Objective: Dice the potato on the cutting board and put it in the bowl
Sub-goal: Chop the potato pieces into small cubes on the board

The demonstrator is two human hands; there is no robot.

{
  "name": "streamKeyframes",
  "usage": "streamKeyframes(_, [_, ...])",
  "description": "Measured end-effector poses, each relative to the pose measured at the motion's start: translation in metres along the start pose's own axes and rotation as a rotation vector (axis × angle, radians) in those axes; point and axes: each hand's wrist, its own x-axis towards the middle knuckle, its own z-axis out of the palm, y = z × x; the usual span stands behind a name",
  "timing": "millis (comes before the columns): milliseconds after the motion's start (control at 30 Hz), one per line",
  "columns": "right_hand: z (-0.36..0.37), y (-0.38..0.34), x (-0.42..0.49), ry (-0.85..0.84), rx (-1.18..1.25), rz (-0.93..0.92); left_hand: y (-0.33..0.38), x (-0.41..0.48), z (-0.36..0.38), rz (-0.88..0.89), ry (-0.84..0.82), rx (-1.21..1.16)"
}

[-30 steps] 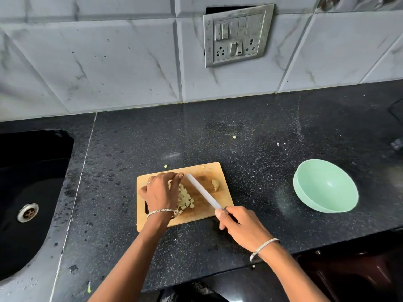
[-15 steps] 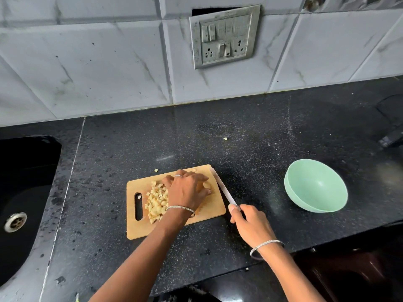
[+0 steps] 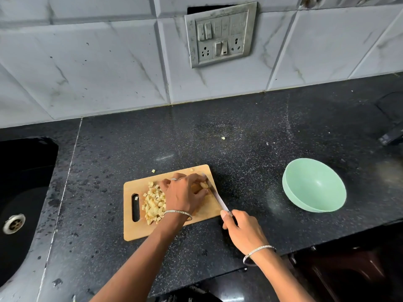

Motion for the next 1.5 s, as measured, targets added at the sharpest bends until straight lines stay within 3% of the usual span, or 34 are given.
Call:
streamKeyframes(733, [0.005,-0.003,-0.002,-0.011,0.017,-0.007,-0.014,0.003,0.001,0.024,0.018,-0.046])
streamKeyframes(1500, [0.017,-0.015,-0.013,0.019,-0.144,-0.025,-0.025,0.002,0.003,-0.115,-0.028,-0.039])
